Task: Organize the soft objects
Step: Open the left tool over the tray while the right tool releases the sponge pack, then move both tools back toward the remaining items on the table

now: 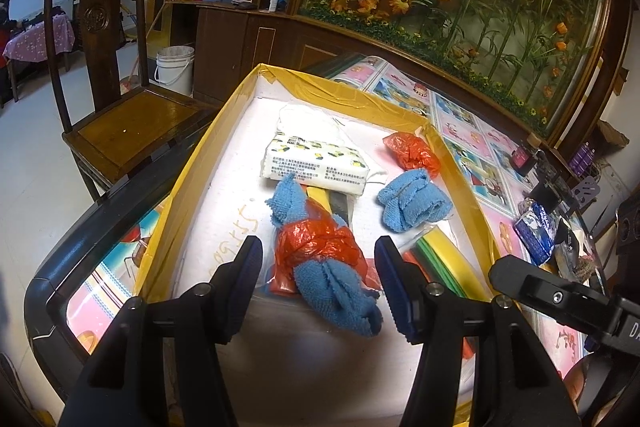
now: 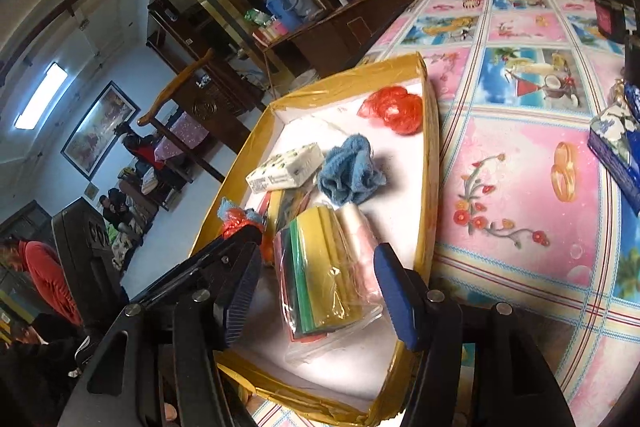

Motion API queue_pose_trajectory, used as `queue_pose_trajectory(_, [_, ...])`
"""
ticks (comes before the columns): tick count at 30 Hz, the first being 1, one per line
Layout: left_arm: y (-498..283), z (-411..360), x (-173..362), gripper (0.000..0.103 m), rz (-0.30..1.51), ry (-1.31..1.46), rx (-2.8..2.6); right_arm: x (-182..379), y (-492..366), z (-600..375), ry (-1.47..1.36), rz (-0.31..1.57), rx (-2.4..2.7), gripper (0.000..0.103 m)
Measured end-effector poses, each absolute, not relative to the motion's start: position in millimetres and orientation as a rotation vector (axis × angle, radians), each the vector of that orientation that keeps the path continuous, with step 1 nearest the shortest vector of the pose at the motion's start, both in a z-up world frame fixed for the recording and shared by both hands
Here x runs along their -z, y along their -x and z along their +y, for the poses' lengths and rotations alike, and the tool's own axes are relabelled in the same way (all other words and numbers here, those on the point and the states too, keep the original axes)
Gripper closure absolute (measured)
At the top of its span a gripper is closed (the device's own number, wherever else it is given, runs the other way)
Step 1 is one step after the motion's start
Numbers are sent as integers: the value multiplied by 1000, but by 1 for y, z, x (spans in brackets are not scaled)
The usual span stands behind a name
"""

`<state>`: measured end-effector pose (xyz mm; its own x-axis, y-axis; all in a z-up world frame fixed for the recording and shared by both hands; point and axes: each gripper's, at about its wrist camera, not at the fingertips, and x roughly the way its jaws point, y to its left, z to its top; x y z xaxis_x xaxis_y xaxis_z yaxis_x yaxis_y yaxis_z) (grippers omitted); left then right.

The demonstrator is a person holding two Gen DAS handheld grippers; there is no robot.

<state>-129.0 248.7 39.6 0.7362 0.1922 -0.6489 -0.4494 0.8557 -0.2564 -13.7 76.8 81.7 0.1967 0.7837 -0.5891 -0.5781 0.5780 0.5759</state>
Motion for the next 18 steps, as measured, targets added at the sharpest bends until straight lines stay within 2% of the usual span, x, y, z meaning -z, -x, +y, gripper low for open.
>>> queue_pose_trajectory(5, [139, 253, -42, 45, 602, 445, -398, -82, 31, 98, -127, 989, -1053, 37])
queue_pose_trajectory(7, [142, 256, -43, 45, 588, 461, -399, -82, 32, 98, -180, 1023, -1137, 40])
queue_pose_trajectory(10, [145, 257, -44, 38, 581, 455, -423, -80, 20, 85, -307, 1055, -1189, 40])
queue_pose_trajectory(18, [141, 240, -54, 37, 599, 422, -398, -87, -16, 17, -449, 983, -1021, 40])
